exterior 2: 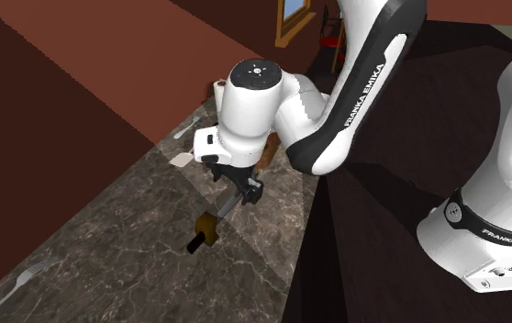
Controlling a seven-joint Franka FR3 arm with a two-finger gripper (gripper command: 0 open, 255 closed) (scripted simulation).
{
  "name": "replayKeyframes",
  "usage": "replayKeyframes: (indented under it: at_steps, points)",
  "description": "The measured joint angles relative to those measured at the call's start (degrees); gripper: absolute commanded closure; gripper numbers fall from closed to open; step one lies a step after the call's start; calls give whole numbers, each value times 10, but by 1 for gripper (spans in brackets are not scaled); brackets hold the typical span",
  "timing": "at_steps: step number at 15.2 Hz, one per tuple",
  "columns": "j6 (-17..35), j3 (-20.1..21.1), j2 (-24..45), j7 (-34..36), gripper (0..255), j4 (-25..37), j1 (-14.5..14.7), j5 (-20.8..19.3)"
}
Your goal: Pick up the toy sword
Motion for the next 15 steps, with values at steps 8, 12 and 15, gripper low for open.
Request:
replayKeyframes:
  at_steps: [8,12,15]
  points:
    - [82,-47,121,25,0,53,46,-32]
    - [97,-59,140,32,255,58,59,-32]
    - [98,-59,141,33,255,58,60,-31]
